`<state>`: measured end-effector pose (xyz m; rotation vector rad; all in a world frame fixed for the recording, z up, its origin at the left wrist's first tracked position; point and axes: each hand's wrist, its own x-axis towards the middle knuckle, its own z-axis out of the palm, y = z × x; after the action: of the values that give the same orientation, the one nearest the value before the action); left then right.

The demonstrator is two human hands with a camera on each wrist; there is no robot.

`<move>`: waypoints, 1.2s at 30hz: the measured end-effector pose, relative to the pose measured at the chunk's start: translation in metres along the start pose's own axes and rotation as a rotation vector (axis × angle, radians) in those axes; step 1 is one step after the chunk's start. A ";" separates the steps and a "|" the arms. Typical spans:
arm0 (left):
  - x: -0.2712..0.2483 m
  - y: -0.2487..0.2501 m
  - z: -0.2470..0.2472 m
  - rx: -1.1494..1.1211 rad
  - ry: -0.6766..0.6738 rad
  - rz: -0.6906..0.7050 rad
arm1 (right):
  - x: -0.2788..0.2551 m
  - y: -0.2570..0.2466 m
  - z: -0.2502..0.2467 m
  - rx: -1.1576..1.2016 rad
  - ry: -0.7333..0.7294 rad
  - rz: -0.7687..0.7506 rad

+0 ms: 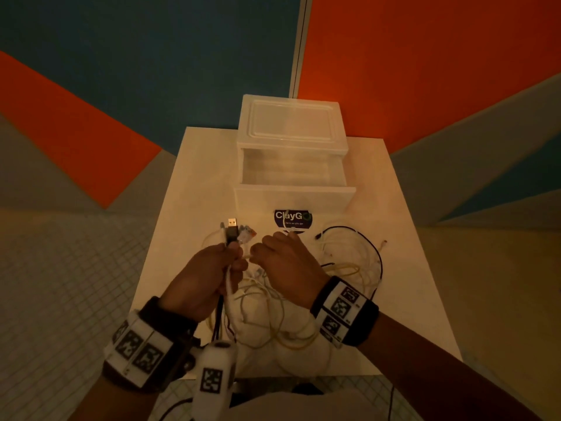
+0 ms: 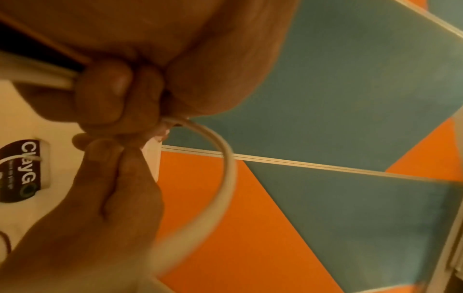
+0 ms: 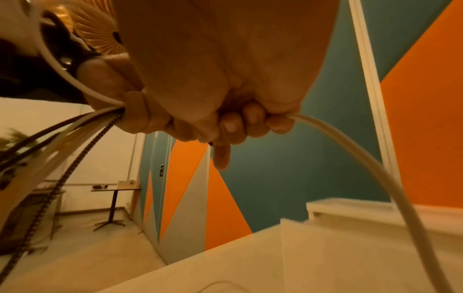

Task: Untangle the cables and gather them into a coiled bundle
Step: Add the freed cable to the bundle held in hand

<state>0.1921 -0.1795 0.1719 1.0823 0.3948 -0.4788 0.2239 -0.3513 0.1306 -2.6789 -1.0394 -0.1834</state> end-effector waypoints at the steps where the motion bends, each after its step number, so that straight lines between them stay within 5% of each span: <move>1: -0.001 0.002 0.001 -0.028 -0.021 0.030 | -0.001 0.005 0.003 0.094 -0.035 0.016; 5: -0.015 0.026 -0.018 -0.209 -0.195 0.249 | -0.017 0.050 0.019 0.449 -0.196 0.326; 9: -0.028 0.052 -0.048 -0.536 -0.488 0.307 | -0.045 0.096 0.040 0.270 -0.375 0.610; 12: -0.032 0.061 -0.053 -0.527 -0.472 0.325 | -0.046 0.113 0.044 0.243 -0.288 0.663; 17: -0.024 0.026 -0.027 0.178 -0.007 0.445 | -0.021 0.094 0.023 0.191 0.016 0.507; 19: -0.013 0.009 -0.015 0.238 -0.012 0.438 | -0.010 0.067 0.008 0.308 0.108 0.421; 25: 0.011 -0.012 0.013 0.343 0.126 0.485 | -0.006 0.000 -0.003 0.369 -0.044 0.181; 36: -0.007 -0.007 0.009 0.269 0.089 0.528 | -0.026 0.000 0.002 0.525 -0.147 0.144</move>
<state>0.1831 -0.1893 0.1740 1.4152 0.1104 -0.0116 0.2052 -0.3674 0.1231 -2.2925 -0.7897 0.2814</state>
